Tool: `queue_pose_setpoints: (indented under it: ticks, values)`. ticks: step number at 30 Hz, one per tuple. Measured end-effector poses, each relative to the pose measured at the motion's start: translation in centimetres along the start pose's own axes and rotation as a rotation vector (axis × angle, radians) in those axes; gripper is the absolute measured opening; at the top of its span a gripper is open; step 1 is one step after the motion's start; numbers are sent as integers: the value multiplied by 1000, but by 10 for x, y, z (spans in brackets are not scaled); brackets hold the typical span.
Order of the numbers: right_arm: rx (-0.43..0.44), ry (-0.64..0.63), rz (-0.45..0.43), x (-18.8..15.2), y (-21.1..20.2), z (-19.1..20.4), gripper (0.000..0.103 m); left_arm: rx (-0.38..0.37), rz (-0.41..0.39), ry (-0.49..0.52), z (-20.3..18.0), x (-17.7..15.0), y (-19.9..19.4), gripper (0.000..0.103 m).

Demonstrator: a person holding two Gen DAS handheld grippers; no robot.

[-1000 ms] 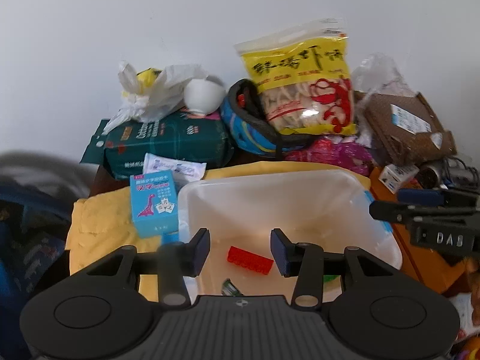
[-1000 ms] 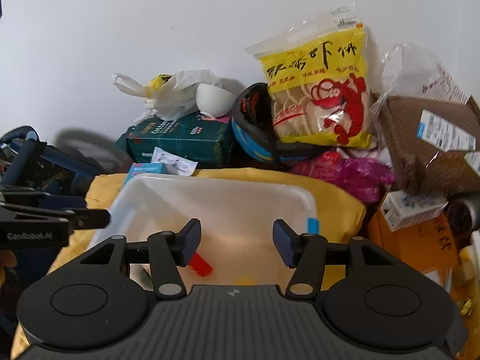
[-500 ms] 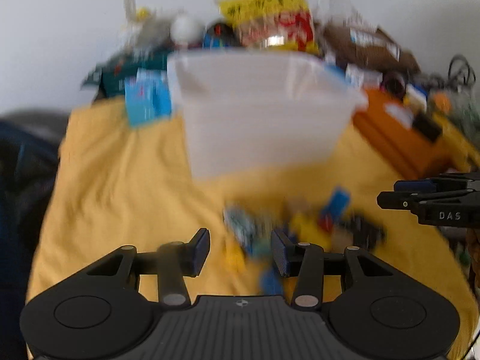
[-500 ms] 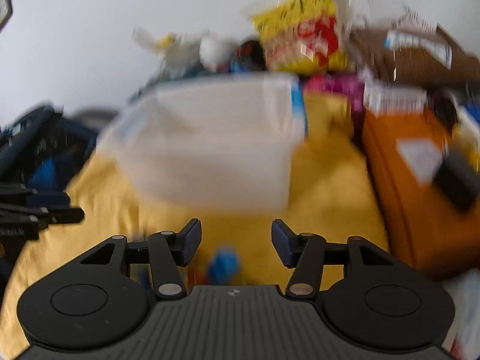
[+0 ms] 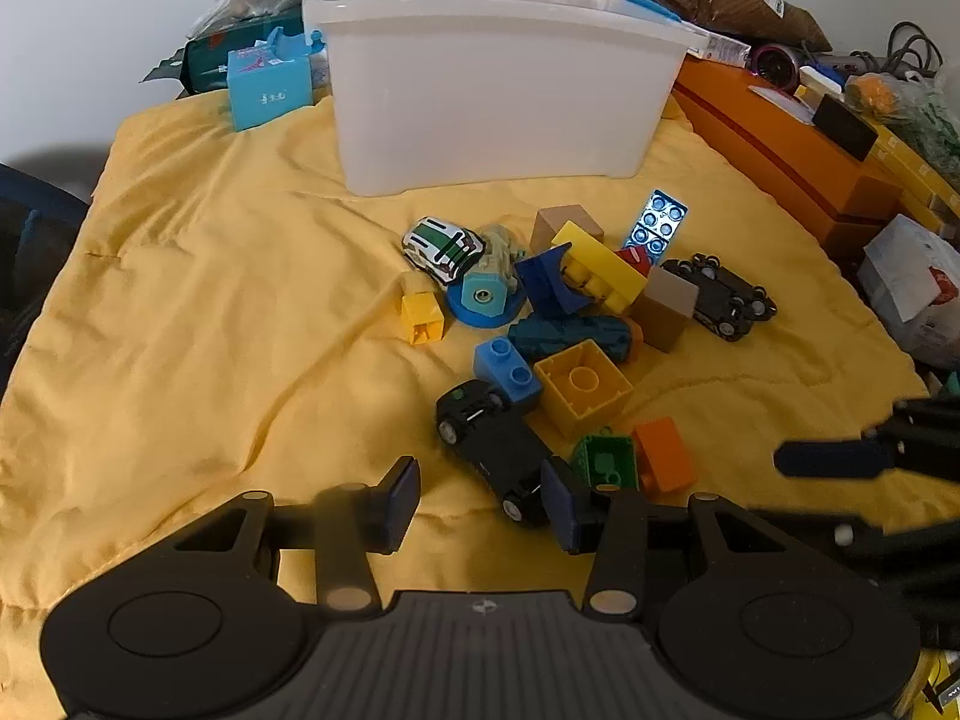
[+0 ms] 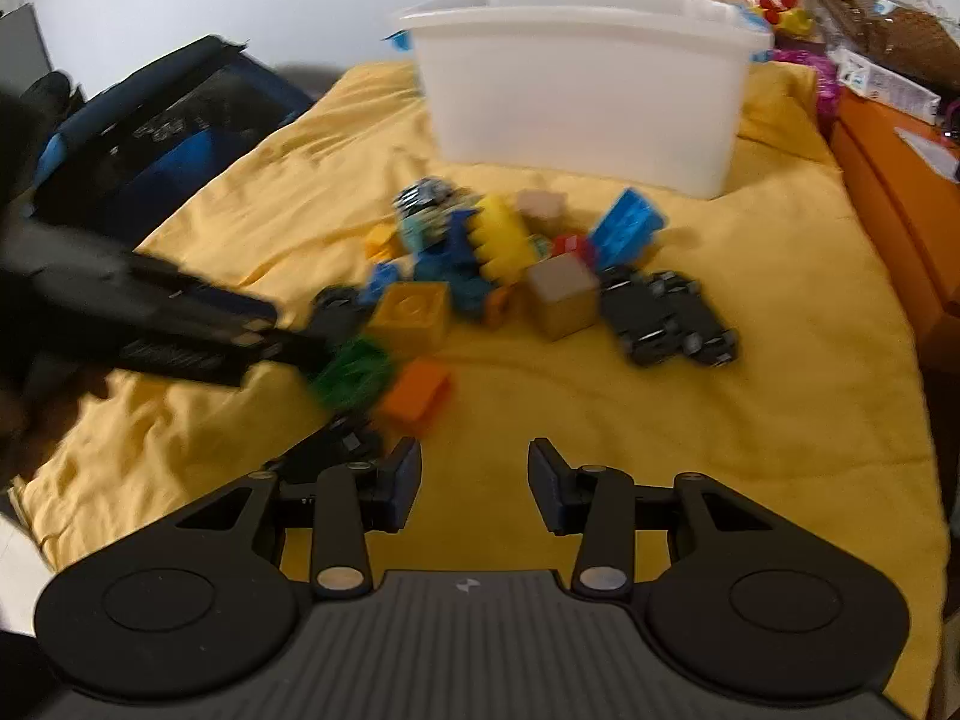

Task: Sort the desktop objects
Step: 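Grasp the green-striped toy car with the left tool while the right tool grasps the orange brick, then release the green-striped car into the bin with the left tool while the right tool drops the orange brick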

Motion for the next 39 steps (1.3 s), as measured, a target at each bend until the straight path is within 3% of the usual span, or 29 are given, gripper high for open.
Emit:
queue_pose_setpoints:
  ticks: [10, 14, 18, 27, 29, 30, 31, 39]
  values:
    - [-30, -4, -39, 17, 14, 10, 44, -23, 16, -15, -13, 11, 19, 50]
    - [-15, -5, -22, 21, 26, 17, 44, -13, 13, 39, -14, 10, 21, 51]
    - [-56, 4, 1, 19, 38, 18, 43, -8, 12, 59, -8, 7, 16, 51]
    - [-58, 51, -2, 24, 42, 10, 39, 1, 0, 25, -6, 15, 20, 50]
    - [-57, 50, 0, 25, 43, 10, 39, -4, 4, 38, -6, 14, 22, 45]
    - [-52, 44, 13, 24, 45, 10, 35, -3, -1, 50, -5, 14, 21, 34]
    - [-49, 42, 19, 23, 46, 10, 33, -7, -2, 60, -3, 14, 20, 31]
    - [-34, 94, -37, 20, 23, -6, 30, 0, -47, 48, 13, 11, -2, 29]
Point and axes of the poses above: each gripper's, at about its wrist camera, not at the fingertips, and y roughly the way its jaws point, z to its left, x to its top, the point moved 4 cm from there along y, roughly the way its jaws point, and after that the axes turned 1 degree about z, right-handed, at the moved point
